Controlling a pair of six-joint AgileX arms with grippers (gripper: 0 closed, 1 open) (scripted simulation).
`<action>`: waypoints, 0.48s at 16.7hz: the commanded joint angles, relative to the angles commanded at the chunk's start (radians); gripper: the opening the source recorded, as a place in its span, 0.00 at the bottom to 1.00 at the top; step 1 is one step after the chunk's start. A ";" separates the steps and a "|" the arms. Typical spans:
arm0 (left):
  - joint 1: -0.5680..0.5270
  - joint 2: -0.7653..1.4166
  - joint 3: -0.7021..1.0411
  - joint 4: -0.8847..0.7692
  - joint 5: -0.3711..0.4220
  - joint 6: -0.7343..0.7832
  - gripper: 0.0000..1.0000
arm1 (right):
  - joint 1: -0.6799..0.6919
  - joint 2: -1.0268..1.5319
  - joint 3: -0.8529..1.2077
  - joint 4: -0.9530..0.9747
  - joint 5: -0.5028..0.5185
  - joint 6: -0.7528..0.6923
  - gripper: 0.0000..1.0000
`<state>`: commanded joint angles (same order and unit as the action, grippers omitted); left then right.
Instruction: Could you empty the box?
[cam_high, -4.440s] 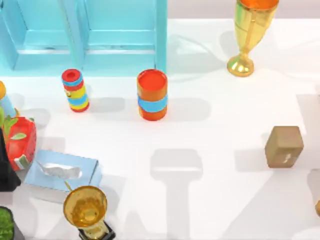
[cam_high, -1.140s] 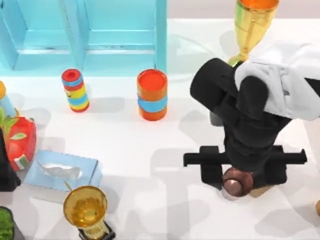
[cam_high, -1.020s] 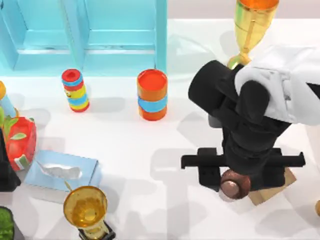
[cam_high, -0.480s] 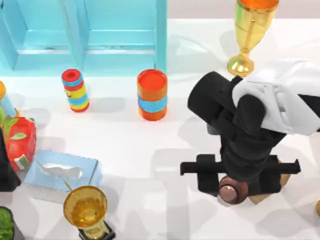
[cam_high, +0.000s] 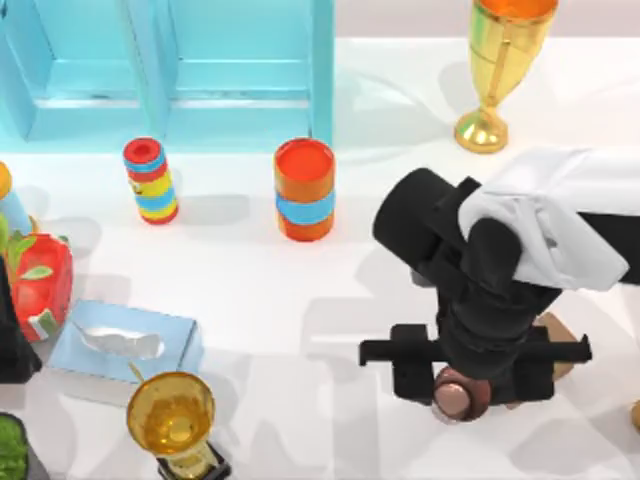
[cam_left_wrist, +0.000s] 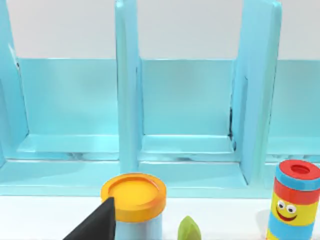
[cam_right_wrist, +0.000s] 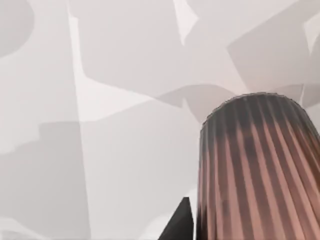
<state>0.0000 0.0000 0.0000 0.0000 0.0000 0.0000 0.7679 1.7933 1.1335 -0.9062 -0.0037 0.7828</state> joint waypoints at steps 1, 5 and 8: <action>0.000 0.000 0.000 0.000 0.000 0.000 1.00 | 0.000 0.000 0.000 0.000 0.000 0.000 0.08; 0.000 0.000 0.000 0.000 0.000 0.000 1.00 | 0.000 0.000 0.000 0.000 0.000 0.000 0.38; 0.000 0.000 0.000 0.000 0.000 0.000 1.00 | 0.000 0.000 0.000 0.000 0.000 0.000 0.60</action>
<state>0.0000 0.0000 0.0000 0.0000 0.0000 0.0000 0.7679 1.7933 1.1335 -0.9062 -0.0037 0.7828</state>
